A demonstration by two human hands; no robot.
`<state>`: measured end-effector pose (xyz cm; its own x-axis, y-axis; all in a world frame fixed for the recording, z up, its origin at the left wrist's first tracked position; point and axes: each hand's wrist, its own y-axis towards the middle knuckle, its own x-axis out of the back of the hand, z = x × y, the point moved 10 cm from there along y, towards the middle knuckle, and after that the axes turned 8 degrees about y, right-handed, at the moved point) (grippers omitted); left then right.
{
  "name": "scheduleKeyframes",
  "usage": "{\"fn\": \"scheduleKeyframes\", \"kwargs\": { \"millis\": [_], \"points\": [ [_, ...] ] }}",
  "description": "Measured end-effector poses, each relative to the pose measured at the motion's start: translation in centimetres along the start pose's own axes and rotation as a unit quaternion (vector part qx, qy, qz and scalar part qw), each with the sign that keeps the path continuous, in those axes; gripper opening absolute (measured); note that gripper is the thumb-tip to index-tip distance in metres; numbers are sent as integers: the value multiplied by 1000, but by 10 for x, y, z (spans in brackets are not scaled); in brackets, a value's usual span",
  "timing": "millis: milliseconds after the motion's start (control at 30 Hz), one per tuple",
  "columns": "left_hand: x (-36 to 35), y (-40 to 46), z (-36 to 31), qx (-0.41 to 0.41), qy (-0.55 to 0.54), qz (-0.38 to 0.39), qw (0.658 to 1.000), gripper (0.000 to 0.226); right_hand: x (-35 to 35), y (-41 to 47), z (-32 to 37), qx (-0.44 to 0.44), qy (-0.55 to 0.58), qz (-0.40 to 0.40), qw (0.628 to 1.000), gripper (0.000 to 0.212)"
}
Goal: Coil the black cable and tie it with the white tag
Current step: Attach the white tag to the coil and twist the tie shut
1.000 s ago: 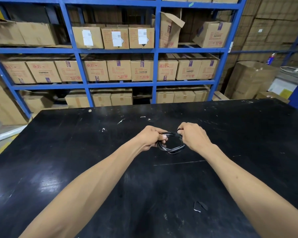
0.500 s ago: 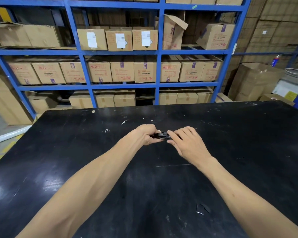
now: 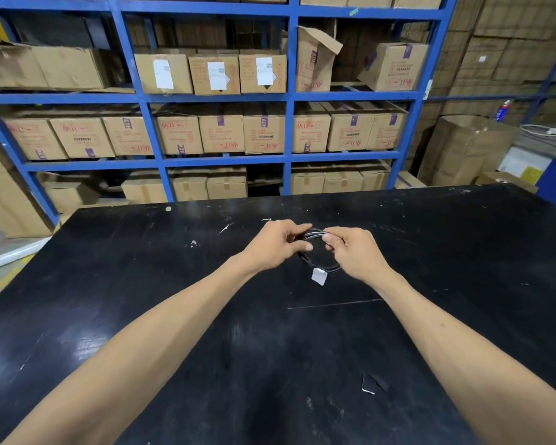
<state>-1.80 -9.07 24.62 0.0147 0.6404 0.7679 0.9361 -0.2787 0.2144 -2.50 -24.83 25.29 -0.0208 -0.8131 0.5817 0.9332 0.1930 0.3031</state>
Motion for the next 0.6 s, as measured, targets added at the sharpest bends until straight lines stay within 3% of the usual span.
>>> {"fn": "scheduleKeyframes", "kwargs": {
  "millis": [100,167,267,367,433,500,533,600],
  "points": [
    [-9,1,0,-12,79,-31,996,29,-12,-4,-8,-9,-7,28,1000,28],
    [-18,0,7,13,101,-36,994,26,-26,-6,-12,8,-120,68,990,40],
    [-32,0,14,44,108,-10,993,26,-54,-20,-22,40,-307,153,939,65],
    [-45,4,9,29,127,32,991,24,-54,-25,-28,47,-380,140,913,55],
    [-50,5,12,39,79,47,995,23,-39,-19,-31,17,-284,79,955,39],
    [-49,5,18,61,-13,47,997,21,-25,-16,-40,-37,-84,39,995,34],
    [-49,5,20,75,-69,55,993,19,-19,-16,-44,-66,3,23,998,34],
    [-54,5,19,96,-160,90,978,12,-9,-15,-47,-87,57,11,995,32]
  ]
}}
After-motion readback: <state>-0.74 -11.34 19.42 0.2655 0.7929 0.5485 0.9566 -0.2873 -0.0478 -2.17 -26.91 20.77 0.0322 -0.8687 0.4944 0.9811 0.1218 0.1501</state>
